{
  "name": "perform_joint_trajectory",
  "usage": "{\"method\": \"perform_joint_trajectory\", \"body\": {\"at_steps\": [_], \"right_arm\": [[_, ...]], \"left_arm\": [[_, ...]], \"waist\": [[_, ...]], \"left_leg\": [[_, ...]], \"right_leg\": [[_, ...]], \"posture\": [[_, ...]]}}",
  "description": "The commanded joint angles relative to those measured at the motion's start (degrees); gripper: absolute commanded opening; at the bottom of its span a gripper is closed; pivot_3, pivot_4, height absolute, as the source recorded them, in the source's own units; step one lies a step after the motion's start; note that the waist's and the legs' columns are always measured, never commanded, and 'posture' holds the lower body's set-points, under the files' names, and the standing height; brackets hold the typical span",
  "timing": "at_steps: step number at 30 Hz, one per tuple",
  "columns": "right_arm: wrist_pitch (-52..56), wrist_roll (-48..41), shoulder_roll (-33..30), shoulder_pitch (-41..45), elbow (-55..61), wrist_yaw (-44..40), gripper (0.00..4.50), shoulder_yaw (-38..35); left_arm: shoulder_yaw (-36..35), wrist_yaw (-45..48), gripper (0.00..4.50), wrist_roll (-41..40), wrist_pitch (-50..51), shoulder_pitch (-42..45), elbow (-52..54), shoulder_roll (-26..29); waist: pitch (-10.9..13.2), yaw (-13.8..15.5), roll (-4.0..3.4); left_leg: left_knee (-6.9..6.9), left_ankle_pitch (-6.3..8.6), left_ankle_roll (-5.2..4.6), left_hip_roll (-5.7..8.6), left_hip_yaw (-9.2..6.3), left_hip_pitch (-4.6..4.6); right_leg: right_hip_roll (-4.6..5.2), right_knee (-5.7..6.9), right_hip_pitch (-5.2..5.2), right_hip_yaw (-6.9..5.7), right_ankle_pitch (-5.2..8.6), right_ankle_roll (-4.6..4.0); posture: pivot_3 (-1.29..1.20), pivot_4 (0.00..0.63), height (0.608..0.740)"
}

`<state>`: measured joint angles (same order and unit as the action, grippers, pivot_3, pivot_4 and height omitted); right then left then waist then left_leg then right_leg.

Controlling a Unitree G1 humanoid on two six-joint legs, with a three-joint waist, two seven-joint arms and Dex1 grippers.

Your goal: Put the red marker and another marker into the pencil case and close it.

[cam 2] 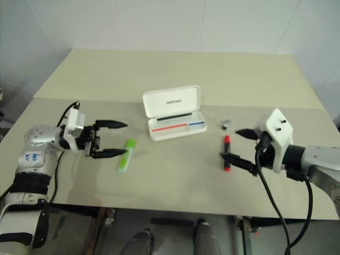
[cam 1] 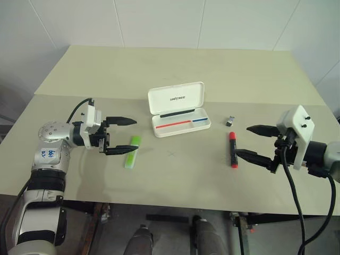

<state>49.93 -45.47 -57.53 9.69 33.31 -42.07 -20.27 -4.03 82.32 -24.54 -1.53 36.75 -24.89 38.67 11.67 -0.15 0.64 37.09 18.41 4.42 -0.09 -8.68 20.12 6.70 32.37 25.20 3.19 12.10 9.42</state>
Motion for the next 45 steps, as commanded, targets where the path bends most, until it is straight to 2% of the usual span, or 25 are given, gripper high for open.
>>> {"method": "perform_joint_trajectory", "body": {"at_steps": [1,9,18,22,27,32,45], "right_arm": [[-1.1,-0.7,1.3,1.4,1.4,0.8,4.5,-0.1],[-1.2,-0.6,4.9,3.8,2.9,3.1,4.5,2.5],[-0.2,-2.0,9.6,6.0,6.9,7.9,4.5,6.2],[-0.2,-1.6,11.4,5.9,8.4,9.8,4.5,8.2],[-1.2,0.0,13.8,4.7,8.9,12.1,4.5,10.5],[-1.1,0.4,15.7,2.9,10.7,14.9,4.5,10.1],[-2.1,1.1,17.1,-2.7,14.1,19.3,4.5,8.7]], "left_arm": [[-1.2,0.7,4.49,-0.7,0.4,0.6,2.1,1.2],[-0.3,1.4,4.49,-0.1,0.3,4.2,-0.2,0.0],[2.3,0.6,4.49,4.4,-6.8,9.0,-7.3,-5.0],[4.4,1.8,4.49,5.5,-6.2,9.6,-7.1,-6.7],[6.4,-1.8,4.49,10.1,-10.9,15.4,-17.8,-11.8],[7.2,-2.8,4.49,13.2,-12.3,20.2,-26.0,-14.6],[10.1,1.0,4.49,19.4,-11.5,26.2,-36.2,-15.3]], "waist": [[0.0,0.0,0.0],[0.0,0.0,0.0],[0.0,-0.1,0.0],[0.0,0.0,0.01],[0.0,0.5,0.03],[0.0,0.0,0.04],[0.0,0.0,0.04]], "left_leg": [[0.0,0.0,0.0,0.0,0.0,0.0],[0.0,0.0,0.0,0.0,0.01,0.0],[0.0,0.0,0.0,0.0,0.01,0.02],[0.0,0.01,-0.02,0.0,0.02,0.05],[0.04,0.01,-0.02,0.0,0.02,0.05],[0.05,0.01,-0.02,0.01,0.08,0.09],[0.0,0.05,-0.1,0.01,0.12,0.12]], "right_leg": [[0.0,0.01,0.0,0.0,0.0,0.0],[0.0,0.01,0.01,0.01,-0.01,0.01],[-0.01,0.04,0.0,0.02,-0.07,0.07],[-0.01,0.03,0.02,0.02,-0.08,0.07],[-0.01,-0.07,0.02,0.01,-0.11,0.06],[-0.02,-0.31,-0.01,0.04,-0.29,0.13],[-0.02,-0.33,-0.05,0.06,-0.46,0.21]], "posture": [[0.0,0.15,0.74],[0.0,0.15,0.74],[0.0,0.15,0.74],[0.0,0.15,0.74],[0.0,0.15,0.74],[0.0,0.15,0.74],[0.0,0.15,0.74]]}}
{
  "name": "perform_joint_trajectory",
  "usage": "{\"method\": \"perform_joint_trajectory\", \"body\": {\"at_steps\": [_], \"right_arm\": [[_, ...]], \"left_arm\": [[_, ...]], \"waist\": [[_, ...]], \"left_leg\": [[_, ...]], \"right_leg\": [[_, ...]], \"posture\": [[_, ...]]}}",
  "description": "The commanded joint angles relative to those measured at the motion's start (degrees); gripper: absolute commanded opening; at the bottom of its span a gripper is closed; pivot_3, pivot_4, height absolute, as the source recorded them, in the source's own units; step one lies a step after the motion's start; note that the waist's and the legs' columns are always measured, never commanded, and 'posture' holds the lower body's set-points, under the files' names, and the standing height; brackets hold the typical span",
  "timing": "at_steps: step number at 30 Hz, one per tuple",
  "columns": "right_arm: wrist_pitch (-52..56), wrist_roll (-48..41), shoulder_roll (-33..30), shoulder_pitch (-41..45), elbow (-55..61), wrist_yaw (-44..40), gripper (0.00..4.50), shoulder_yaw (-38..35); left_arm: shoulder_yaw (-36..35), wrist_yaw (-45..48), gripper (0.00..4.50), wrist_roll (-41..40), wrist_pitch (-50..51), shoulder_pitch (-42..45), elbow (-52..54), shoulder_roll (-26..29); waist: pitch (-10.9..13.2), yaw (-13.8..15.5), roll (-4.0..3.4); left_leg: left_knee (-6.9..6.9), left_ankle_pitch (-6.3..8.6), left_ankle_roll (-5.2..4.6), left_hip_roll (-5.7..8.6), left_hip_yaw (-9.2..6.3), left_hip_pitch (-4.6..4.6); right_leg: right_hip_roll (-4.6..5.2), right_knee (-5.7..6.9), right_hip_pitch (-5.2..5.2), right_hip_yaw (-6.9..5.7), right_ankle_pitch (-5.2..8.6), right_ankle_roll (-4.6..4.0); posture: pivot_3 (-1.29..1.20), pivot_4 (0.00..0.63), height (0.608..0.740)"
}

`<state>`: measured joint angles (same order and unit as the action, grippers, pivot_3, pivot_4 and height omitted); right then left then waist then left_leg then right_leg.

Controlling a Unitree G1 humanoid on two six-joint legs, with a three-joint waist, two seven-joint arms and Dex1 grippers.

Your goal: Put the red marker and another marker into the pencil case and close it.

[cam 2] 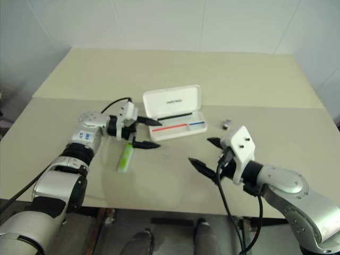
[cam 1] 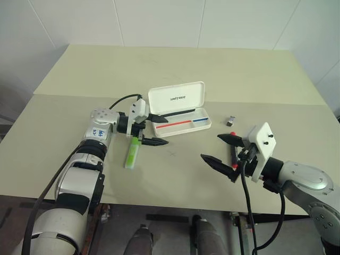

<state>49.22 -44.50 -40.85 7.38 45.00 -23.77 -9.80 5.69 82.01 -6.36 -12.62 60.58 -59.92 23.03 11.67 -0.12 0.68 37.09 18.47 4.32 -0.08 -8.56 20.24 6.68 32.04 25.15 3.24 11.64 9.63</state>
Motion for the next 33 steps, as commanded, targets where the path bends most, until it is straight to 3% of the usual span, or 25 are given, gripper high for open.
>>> {"method": "perform_joint_trajectory", "body": {"at_steps": [1,23,26,33], "right_arm": [[-1.6,0.2,0.4,-0.6,2.4,1.0,4.5,-2.0],[-2.4,-0.2,-0.8,-0.6,1.7,0.8,4.5,-3.0],[-2.3,-0.4,-1.1,-0.5,1.5,0.5,4.5,-3.3],[-2.3,-0.4,-1.8,0.6,0.5,-0.2,4.5,-3.3]], "left_arm": [[0.6,1.9,4.49,1.6,-0.3,2.8,-1.5,0.2],[7.8,-8.4,4.49,15.2,1.3,4.3,-6.8,-1.3],[9.3,-10.3,3.95,17.1,0.7,4.3,-6.7,-1.3],[7.9,-9.6,1.6,15.4,2.4,4.6,-5.2,-1.5]], "waist": [[0.0,0.0,0.0],[0.0,-0.1,0.01],[0.0,-0.2,0.01],[0.0,-0.5,0.01]], "left_leg": [[0.0,0.0,0.0,0.0,0.0,-0.01],[0.04,0.0,0.0,0.0,0.0,-0.09],[0.01,-0.01,-0.01,0.0,0.01,-0.13],[0.02,-0.01,-0.02,-0.01,0.05,-0.22]], "right_leg": [[0.0,0.0,0.0,0.0,0.0,0.0],[-0.01,-0.08,-0.13,0.02,-0.06,0.03],[-0.03,-0.17,-0.37,0.03,-0.06,0.02],[-0.03,-0.21,-0.55,0.07,-0.04,0.0]], "posture": [[0.0,0.15,0.74],[0.0,0.15,0.74],[0.0,0.15,0.74],[0.0,0.15,0.74]]}}
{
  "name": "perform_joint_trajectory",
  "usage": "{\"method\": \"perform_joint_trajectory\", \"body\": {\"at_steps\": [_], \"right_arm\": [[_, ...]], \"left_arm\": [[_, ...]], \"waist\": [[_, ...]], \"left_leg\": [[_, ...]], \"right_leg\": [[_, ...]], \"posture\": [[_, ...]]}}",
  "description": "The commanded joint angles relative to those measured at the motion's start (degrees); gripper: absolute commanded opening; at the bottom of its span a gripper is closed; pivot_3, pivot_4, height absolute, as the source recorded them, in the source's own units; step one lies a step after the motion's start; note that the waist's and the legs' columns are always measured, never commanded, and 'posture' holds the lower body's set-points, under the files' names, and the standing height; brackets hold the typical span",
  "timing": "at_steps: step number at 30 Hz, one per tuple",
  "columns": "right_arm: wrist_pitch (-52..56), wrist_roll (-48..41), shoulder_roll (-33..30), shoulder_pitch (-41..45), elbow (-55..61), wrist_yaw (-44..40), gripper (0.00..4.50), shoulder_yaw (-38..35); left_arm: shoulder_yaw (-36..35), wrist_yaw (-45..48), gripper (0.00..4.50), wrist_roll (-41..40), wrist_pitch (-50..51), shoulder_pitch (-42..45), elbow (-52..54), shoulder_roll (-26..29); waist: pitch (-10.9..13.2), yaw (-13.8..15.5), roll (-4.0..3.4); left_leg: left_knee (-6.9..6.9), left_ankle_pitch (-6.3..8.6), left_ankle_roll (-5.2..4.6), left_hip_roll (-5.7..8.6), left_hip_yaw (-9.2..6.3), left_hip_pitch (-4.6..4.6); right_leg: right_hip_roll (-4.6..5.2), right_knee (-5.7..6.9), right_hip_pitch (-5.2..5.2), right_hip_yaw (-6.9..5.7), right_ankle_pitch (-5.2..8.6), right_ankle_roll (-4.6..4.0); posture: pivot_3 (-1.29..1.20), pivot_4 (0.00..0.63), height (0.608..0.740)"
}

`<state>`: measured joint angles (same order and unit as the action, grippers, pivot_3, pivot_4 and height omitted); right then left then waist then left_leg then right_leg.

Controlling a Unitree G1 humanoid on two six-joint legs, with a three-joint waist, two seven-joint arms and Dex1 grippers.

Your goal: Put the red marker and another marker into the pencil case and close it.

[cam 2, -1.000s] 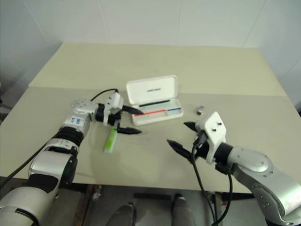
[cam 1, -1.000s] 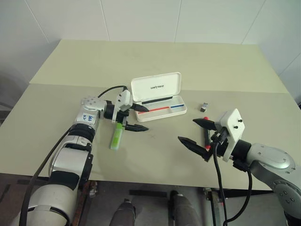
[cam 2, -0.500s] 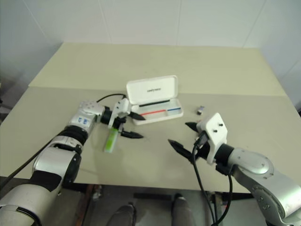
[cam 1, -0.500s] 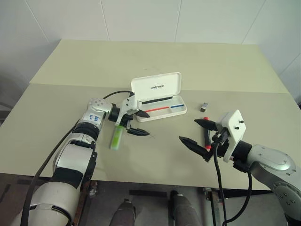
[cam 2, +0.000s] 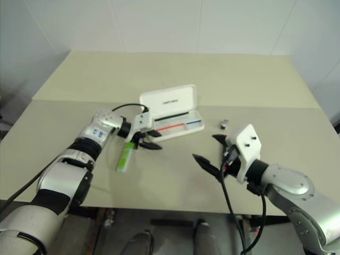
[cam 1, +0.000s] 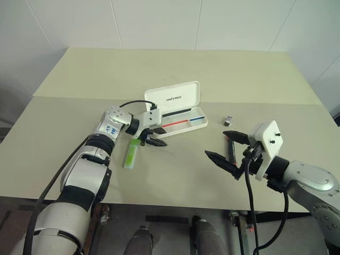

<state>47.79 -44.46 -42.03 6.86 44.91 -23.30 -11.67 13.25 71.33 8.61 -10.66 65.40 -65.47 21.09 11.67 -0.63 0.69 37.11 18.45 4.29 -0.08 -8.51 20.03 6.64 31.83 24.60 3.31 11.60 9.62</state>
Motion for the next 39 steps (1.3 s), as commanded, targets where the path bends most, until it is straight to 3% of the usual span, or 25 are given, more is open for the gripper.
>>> {"method": "perform_joint_trajectory", "body": {"at_steps": [1,4,13,24,31,35,39], "right_arm": [[-0.9,-0.5,-0.7,1.5,0.3,-0.9,4.5,-1.4],[-1.0,-0.2,-0.9,2.2,-0.3,-1.4,4.5,-1.4],[-1.0,-0.2,-1.6,3.0,-1.5,-2.7,4.5,-1.6],[-1.1,-5.1,-2.5,-1.0,0.5,-5.6,4.5,-5.5],[-1.3,-9.2,-4.7,-4.2,0.6,-9.4,4.5,-9.0],[-1.6,-9.3,-5.8,-5.5,0.6,-10.2,4.5,-9.3],[-2.0,-8.9,-5.4,-4.7,0.1,-9.2,4.5,-8.5]], "left_arm": [[0.3,1.1,1.24,0.5,0.4,-0.3,0.6,0.5],[-0.7,0.8,0.28,-0.2,0.1,-0.5,1.7,0.9],[-1.9,1.5,0.28,-1.8,0.5,-2.3,8.8,2.9],[-2.1,3.0,0.28,-6.9,14.8,-15.1,40.2,6.1],[-1.8,2.1,0.28,-8.9,21.6,-20.3,51.7,7.3],[-2.1,1.1,0.28,-10.0,23.2,-21.8,54.9,7.7],[-2.3,-4.3,0.28,-8.1,21.1,-20.1,50.7,6.9]], "waist": [[0.0,0.0,0.0],[0.0,0.0,0.0],[0.0,0.2,0.0],[0.0,0.6,0.0],[0.0,0.6,0.0],[0.0,0.6,0.0],[0.0,0.6,0.0]], "left_leg": [[-0.01,0.0,0.0,0.0,0.0,0.0],[-0.02,0.0,0.0,0.0,0.0,0.01],[-0.02,0.01,0.0,0.0,0.0,0.02],[-0.02,0.01,0.0,0.0,-0.01,0.1],[0.03,0.01,0.0,0.0,0.0,0.08],[0.03,0.01,0.0,0.0,0.0,0.07],[0.07,0.0,0.01,0.0,0.02,0.07]], "right_leg": [[0.0,0.0,0.0,0.0,0.0,0.0],[0.0,0.06,0.02,0.0,-0.01,0.02],[0.01,0.0,0.13,0.01,-0.09,0.15],[0.01,-0.01,0.16,0.05,-0.12,0.19],[0.01,0.01,0.13,0.06,-0.12,0.18],[0.01,0.0,0.13,0.06,-0.1,0.13],[0.01,-0.12,0.07,0.06,-0.07,0.09]], "posture": [[0.0,0.15,0.74],[0.0,0.15,0.74],[0.0,0.15,0.74],[0.0,0.15,0.74],[0.0,0.15,0.74],[0.0,0.15,0.74],[0.0,0.15,0.74]]}}
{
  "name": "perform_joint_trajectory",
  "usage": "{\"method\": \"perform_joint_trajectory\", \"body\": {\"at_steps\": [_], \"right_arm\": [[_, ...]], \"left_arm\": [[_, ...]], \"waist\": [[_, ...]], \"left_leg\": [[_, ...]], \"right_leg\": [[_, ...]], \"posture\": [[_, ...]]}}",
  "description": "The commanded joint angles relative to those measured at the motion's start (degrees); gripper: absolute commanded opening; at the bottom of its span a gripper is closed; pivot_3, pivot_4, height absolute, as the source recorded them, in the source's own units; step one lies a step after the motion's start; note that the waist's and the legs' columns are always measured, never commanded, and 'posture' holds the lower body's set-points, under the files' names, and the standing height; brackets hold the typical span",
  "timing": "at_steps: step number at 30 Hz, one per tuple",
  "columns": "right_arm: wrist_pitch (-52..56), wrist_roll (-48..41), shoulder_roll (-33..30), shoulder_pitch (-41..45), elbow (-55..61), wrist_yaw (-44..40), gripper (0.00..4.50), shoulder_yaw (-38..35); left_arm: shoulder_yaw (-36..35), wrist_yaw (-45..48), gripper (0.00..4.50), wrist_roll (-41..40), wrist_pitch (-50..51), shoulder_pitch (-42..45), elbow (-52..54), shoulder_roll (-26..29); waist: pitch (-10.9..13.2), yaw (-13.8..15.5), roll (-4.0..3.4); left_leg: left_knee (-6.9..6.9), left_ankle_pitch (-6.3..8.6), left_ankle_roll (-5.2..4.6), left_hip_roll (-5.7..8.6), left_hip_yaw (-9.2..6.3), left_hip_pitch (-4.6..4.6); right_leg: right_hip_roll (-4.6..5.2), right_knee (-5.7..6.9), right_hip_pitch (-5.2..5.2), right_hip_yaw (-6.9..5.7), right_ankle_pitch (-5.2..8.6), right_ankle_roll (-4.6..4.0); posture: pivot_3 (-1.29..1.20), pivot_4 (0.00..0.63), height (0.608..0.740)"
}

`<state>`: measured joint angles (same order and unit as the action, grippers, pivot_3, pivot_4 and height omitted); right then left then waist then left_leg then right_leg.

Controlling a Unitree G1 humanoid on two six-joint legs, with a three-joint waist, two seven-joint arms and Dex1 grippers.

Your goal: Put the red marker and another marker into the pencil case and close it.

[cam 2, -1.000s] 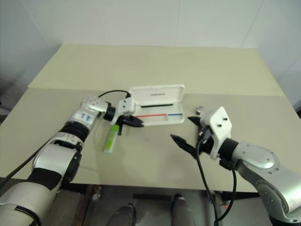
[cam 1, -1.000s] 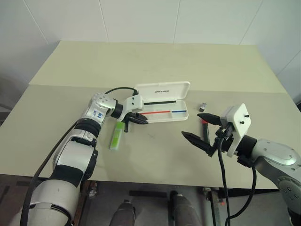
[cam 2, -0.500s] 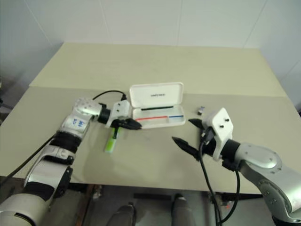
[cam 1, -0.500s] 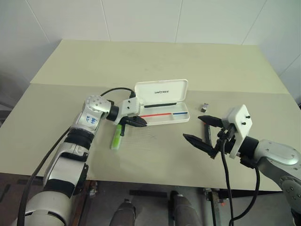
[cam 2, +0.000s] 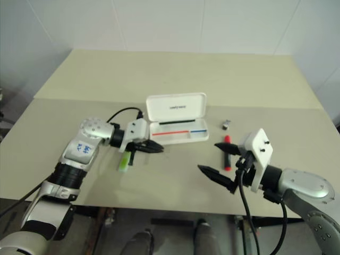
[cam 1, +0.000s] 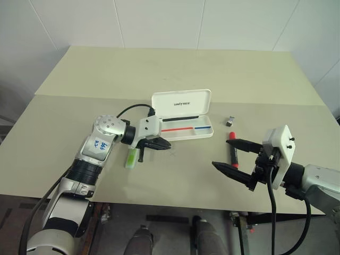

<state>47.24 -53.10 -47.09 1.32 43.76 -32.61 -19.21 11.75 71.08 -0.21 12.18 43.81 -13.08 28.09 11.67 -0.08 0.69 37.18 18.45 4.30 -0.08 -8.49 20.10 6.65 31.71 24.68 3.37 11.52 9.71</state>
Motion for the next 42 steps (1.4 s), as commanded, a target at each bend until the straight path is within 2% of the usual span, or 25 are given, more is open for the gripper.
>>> {"method": "perform_joint_trajectory", "body": {"at_steps": [1,8,9,12,20,28,42], "right_arm": [[-1.5,-0.2,-0.4,0.9,1.2,0.3,4.5,-0.9],[-1.9,0.7,-0.1,0.8,1.3,0.9,4.5,-0.2],[-1.9,0.8,-0.1,0.8,1.4,1.2,4.5,-0.1],[-2.0,0.9,-0.1,0.6,1.7,1.9,4.5,-0.1],[-2.1,1.4,0.1,0.2,2.1,3.1,4.5,0.0],[-2.4,1.7,0.5,-1.0,2.6,4.0,4.5,-0.2],[-3.0,2.0,0.6,-2.0,2.9,4.8,4.5,-0.4]], "left_arm": [[-1.0,-5.7,0.28,1.1,-2.3,2.3,-3.6,-0.5],[-0.9,-6.1,0.28,-1.3,-8.2,5.1,-9.6,-1.9],[-0.1,-6.7,0.46,-0.1,-10.0,5.9,-10.5,-2.0],[0.1,-5.5,1.12,-0.8,-11.2,7.1,-12.6,-2.8],[2.2,-2.8,3.82,1.3,-16.1,11.7,-21.0,-3.1],[4.6,-0.8,3.82,3.5,-20.1,13.3,-27.4,-3.8],[8.9,-3.6,3.82,11.4,-19.7,18.6,-38.0,-5.9]], "waist": [[0.0,0.0,0.0],[0.0,0.1,0.0],[0.0,0.1,0.0],[0.0,0.1,0.0],[0.0,0.1,0.0],[0.0,0.1,0.0],[0.0,0.1,0.01]], "left_leg": [[0.01,-0.01,0.0,0.0,0.0,0.0],[0.02,-0.05,-0.02,0.0,0.01,-0.01],[0.01,-0.05,-0.02,0.0,0.01,-0.01],[0.02,-0.05,-0.02,0.0,0.01,0.01],[-0.01,-0.05,-0.02,0.0,0.02,0.02],[-0.02,-0.05,-0.02,0.0,0.02,0.02],[0.03,-0.05,-0.02,0.0,0.02,0.02]], "right_leg": [[0.0,0.0,-0.01,0.0,0.01,-0.01],[0.0,-0.03,0.0,0.0,0.0,-0.02],[0.0,-0.02,0.0,-0.01,0.0,-0.01],[0.0,0.01,0.01,-0.01,-0.06,0.05],[0.0,-0.06,0.0,-0.01,-0.07,0.06],[0.0,-0.07,0.0,-0.01,-0.08,0.07],[0.0,-0.06,-0.04,0.0,-0.1,0.08]], "posture": [[0.0,0.15,0.74],[0.0,0.15,0.74],[0.0,0.15,0.74],[0.0,0.15,0.74],[0.0,0.15,0.74],[0.0,0.15,0.74],[0.0,0.15,0.74]]}}
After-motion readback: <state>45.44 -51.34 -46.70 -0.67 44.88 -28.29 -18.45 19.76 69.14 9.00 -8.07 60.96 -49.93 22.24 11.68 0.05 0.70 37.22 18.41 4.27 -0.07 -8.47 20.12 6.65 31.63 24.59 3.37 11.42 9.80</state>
